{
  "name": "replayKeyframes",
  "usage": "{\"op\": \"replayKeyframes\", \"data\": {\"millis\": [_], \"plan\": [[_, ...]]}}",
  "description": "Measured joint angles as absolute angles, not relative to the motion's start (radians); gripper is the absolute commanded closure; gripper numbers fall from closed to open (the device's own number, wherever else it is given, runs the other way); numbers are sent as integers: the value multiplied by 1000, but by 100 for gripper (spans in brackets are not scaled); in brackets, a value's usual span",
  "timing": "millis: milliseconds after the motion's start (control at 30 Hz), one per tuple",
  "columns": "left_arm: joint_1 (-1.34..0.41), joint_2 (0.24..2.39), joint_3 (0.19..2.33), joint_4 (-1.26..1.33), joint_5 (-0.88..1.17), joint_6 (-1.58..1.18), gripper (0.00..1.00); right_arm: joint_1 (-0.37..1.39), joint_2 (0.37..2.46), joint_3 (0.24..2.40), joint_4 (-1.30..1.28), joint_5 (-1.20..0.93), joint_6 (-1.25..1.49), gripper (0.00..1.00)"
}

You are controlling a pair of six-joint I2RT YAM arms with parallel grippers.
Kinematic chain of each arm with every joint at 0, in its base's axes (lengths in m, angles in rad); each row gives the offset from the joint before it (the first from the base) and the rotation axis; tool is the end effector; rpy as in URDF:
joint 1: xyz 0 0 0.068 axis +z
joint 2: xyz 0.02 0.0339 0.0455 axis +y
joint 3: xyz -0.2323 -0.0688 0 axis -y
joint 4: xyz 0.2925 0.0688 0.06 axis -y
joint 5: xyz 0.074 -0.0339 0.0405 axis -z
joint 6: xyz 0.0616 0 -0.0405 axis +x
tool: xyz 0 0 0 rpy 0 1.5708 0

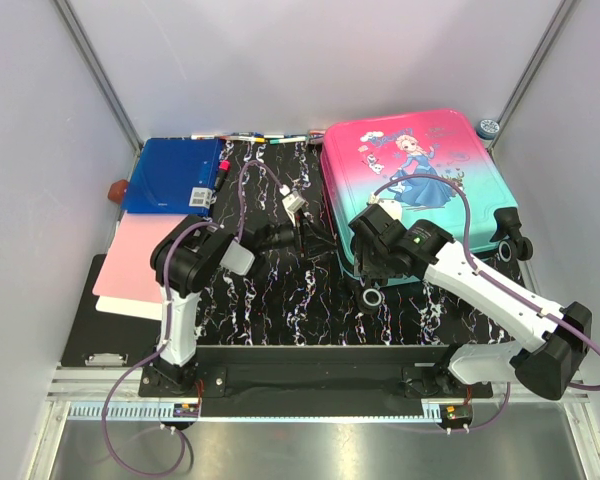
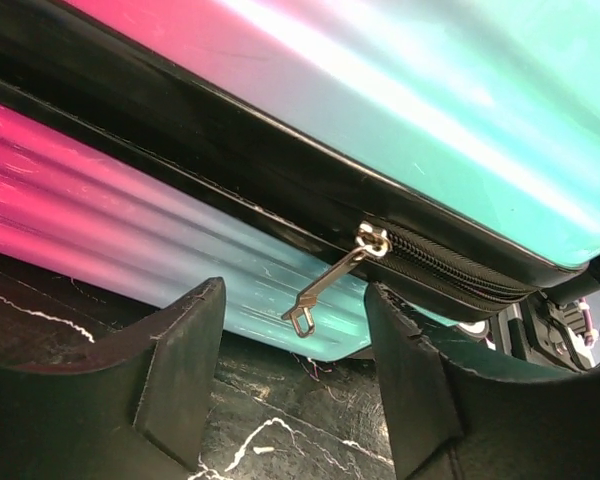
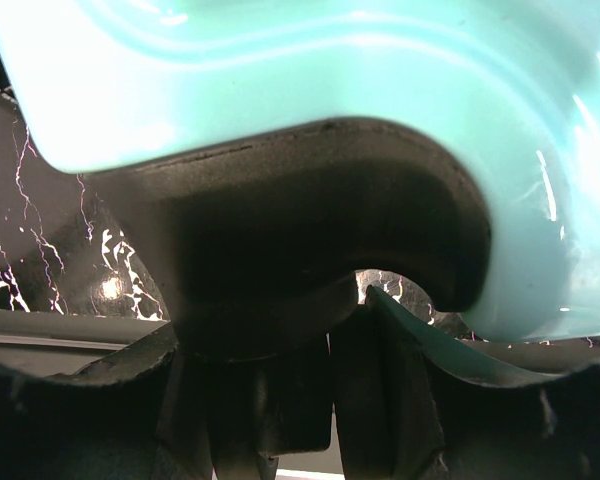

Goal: Pack the luggage
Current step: Zip the luggage at the corner of the board.

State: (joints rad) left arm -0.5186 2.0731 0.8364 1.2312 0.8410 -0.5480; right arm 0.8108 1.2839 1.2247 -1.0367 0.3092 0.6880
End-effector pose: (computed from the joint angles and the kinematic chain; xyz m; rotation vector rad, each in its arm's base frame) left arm 0.3242 -0.2379 0.0598 0.7017 1.6425 -1.4536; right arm 0.2275 0.2121 0.2609 -0.0613 2.5864 0.1312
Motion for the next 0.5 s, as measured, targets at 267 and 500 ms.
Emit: {"op": "replayKeyframes", "data": {"millis": [267, 500], "plan": [[-528, 2083, 850, 1232, 865, -575, 60, 811, 1284, 1225, -1036, 309, 686, 100], [-543, 2088, 851, 1241, 883, -598, 84, 811, 1284, 1225, -1038, 308, 685, 100]]}}
